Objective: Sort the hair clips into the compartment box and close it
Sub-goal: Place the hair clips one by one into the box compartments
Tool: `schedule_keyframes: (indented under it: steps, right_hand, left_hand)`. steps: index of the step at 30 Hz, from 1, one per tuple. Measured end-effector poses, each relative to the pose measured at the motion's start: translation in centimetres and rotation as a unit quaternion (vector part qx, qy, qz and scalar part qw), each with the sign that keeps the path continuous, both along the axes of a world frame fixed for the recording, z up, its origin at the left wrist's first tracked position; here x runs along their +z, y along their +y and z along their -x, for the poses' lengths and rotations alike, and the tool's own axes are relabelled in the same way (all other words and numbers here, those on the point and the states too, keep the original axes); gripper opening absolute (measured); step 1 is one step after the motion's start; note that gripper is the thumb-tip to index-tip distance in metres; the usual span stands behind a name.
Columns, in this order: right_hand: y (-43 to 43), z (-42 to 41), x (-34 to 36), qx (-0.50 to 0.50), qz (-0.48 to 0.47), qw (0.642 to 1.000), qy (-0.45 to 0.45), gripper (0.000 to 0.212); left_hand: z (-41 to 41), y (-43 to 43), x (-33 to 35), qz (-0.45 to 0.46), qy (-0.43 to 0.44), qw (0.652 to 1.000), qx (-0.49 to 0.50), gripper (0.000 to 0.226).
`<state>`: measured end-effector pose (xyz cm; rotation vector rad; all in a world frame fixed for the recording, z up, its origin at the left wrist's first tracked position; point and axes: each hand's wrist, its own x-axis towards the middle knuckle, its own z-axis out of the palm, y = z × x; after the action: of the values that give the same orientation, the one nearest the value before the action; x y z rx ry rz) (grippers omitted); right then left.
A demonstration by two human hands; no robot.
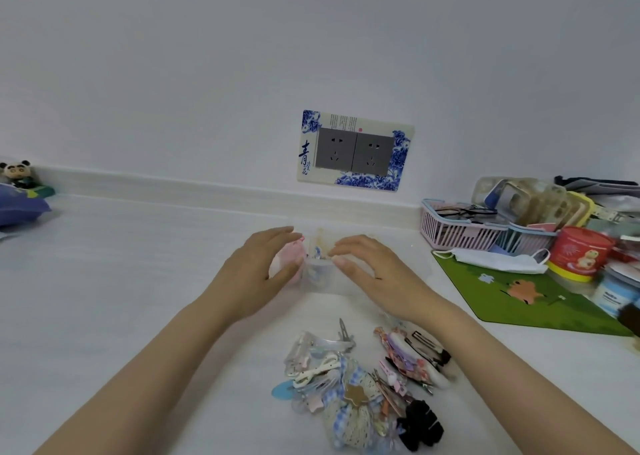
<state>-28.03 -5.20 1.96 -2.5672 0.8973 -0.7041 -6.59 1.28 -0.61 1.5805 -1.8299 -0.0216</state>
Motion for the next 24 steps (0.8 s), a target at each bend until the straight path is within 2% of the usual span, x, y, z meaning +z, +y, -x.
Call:
schedule_keyframes:
  steps: [3,7,11,19,22,24]
  right_hand:
    - [2.0,3.2,0.3,0.005,-0.082,0.996,-0.033,0.03]
    - [2.9,6.8,-0.2,-0.007,-0.131,0.991,0.004,0.018]
    - [3.9,7.6,-0.3,0.016,-0.18,0.983,0.027,0.021]
    - [4.6,6.2,-1.5,0.049,-0.196,0.978,0.052,0.013]
    - [4.5,6.2,-1.9,0.046,-0.2,0.977,0.053,0.017]
    - [4.5,6.1,-2.1,0.033,-0.204,0.978,0.037,0.023]
  left_hand:
    - [2.2,1.8,1.5,-0.012,0.037,0.998,-0.052,0.058]
    - [5.4,3.2,1.8,-0.136,0.02,0.981,-0.135,0.036]
    - [5.8,3.8,2.0,-0.241,-0.019,0.956,-0.164,0.037]
    - [5.8,3.8,0.9,-0.263,-0.042,0.95,-0.163,0.02]
    - [5.9,3.7,0.7,-0.261,-0.011,0.95,-0.173,0.008]
    - [5.9,3.6,0.9,-0.242,0.043,0.952,-0.182,0.005]
